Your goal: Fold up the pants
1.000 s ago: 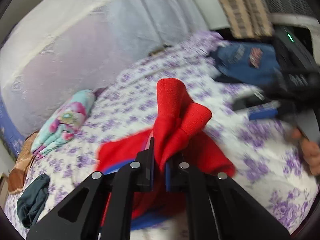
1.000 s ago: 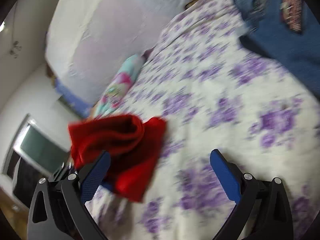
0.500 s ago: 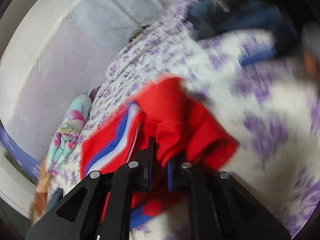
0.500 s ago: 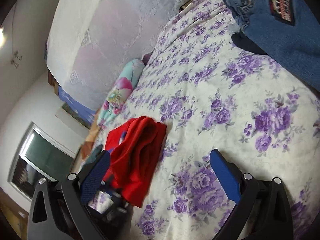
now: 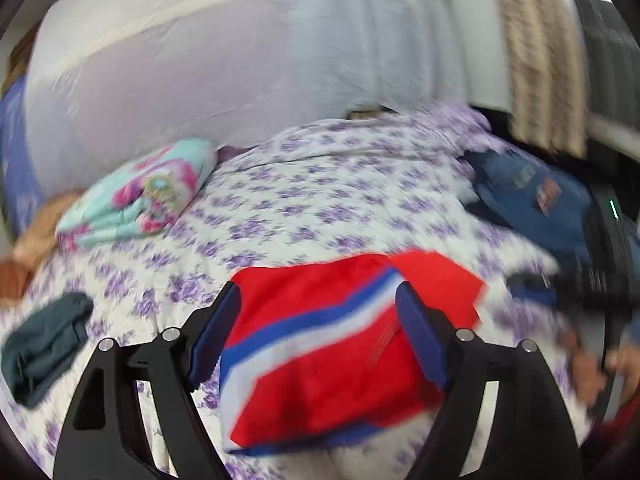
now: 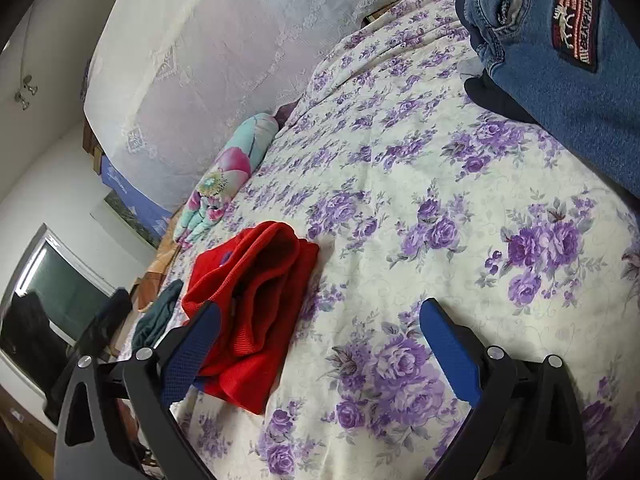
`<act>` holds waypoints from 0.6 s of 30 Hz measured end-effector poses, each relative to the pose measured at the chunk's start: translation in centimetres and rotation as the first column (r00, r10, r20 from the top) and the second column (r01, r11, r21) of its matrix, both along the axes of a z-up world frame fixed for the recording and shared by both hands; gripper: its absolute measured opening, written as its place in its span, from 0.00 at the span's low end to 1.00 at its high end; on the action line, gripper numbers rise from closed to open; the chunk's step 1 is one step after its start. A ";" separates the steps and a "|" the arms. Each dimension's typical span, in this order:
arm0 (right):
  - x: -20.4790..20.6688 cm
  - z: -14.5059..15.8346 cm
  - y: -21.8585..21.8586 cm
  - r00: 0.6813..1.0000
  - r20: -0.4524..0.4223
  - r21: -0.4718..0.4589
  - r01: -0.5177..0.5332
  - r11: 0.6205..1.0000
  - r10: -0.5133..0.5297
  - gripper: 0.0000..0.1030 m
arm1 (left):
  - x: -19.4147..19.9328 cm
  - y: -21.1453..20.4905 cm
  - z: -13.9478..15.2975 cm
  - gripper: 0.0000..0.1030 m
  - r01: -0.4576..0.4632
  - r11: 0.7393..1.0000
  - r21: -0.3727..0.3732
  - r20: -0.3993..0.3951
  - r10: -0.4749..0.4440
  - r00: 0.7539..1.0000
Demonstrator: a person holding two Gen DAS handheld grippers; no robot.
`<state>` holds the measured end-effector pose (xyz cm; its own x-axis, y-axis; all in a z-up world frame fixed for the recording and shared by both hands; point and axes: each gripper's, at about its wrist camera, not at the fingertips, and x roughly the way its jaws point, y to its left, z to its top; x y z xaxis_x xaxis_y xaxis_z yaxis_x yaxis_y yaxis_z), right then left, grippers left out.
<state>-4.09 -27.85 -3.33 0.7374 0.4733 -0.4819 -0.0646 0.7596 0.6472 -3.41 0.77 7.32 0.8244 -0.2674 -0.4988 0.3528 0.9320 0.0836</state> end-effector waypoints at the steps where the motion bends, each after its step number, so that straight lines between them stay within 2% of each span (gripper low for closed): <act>1: 0.0 0.0 0.0 1.000 0.002 -0.004 0.004 1.000 -0.004 0.97 | 0.6 -0.1 -0.4 0.74 0.013 1.000 -0.003 -0.036 -0.014 0.999; 2: -0.2 0.1 0.0 1.000 0.008 -0.009 0.013 1.000 -0.013 0.97 | 1.1 -1.0 -1.8 0.75 0.041 0.998 0.040 -0.089 -0.037 0.995; 3: -0.2 0.1 0.0 1.000 0.011 -0.014 0.020 1.000 -0.020 0.97 | 1.2 -2.1 -3.9 0.75 0.071 0.990 0.121 -0.145 -0.053 0.988; 4: -0.3 0.2 0.1 1.000 0.015 -0.022 0.028 0.999 -0.028 0.97 | 1.2 -3.4 -6.7 0.76 0.101 0.970 0.222 -0.189 -0.059 0.980; 5: -0.3 0.3 0.0 0.999 0.018 -0.031 0.036 0.999 -0.035 0.97 | 0.7 -4.3 -8.6 0.78 0.091 0.956 0.280 -0.147 -0.051 0.988; 6: -0.4 0.5 0.1 0.998 0.022 -0.057 0.058 0.997 -0.057 0.97 | 0.5 -4.5 -8.7 0.77 0.078 0.951 0.298 -0.119 -0.043 0.992; 7: -0.5 1.0 0.4 0.997 0.024 -0.092 0.079 0.993 -0.077 0.97 | 0.1 -4.1 -7.9 0.81 0.069 0.961 0.268 -0.102 -0.043 0.994; 9: -0.5 2.6 1.8 0.996 0.056 -0.157 0.075 0.985 -0.067 0.97 | 0.7 -3.3 -7.9 0.87 0.059 0.975 0.213 -0.132 -0.031 0.991; 11: -0.2 4.8 4.1 0.995 0.102 -0.220 0.033 0.975 -0.011 0.97 | 1.7 -2.0 -7.8 0.93 0.067 0.990 0.127 -0.195 -0.041 0.980; 13: 0.2 6.3 6.2 0.992 0.126 -0.291 0.007 0.957 0.031 0.97 | 2.2 -1.1 -7.9 0.95 0.061 0.995 0.084 -0.220 -0.041 0.975; 15: 1.1 6.7 8.8 0.991 0.117 -0.415 -0.011 0.910 0.066 0.97 | 2.3 -0.7 -7.9 0.95 0.060 0.996 0.066 -0.226 -0.044 0.973; 16: 1.8 6.1 9.8 0.994 0.091 -0.490 -0.015 0.872 0.068 0.97 | 2.2 -0.8 -7.9 0.95 0.060 0.996 0.070 -0.225 -0.043 0.974; 17: 2.1 5.6 10.2 0.996 0.068 -0.534 -0.010 0.845 0.054 0.97 | 2.2 -0.8 -8.2 0.95 0.060 0.996 0.073 -0.223 -0.042 0.974; 18: 2.4 4.2 10.3 0.999 0.034 -0.600 0.013 0.800 0.010 0.97 | 2.2 -0.9 -8.3 0.95 0.060 0.996 0.073 -0.224 -0.043 0.974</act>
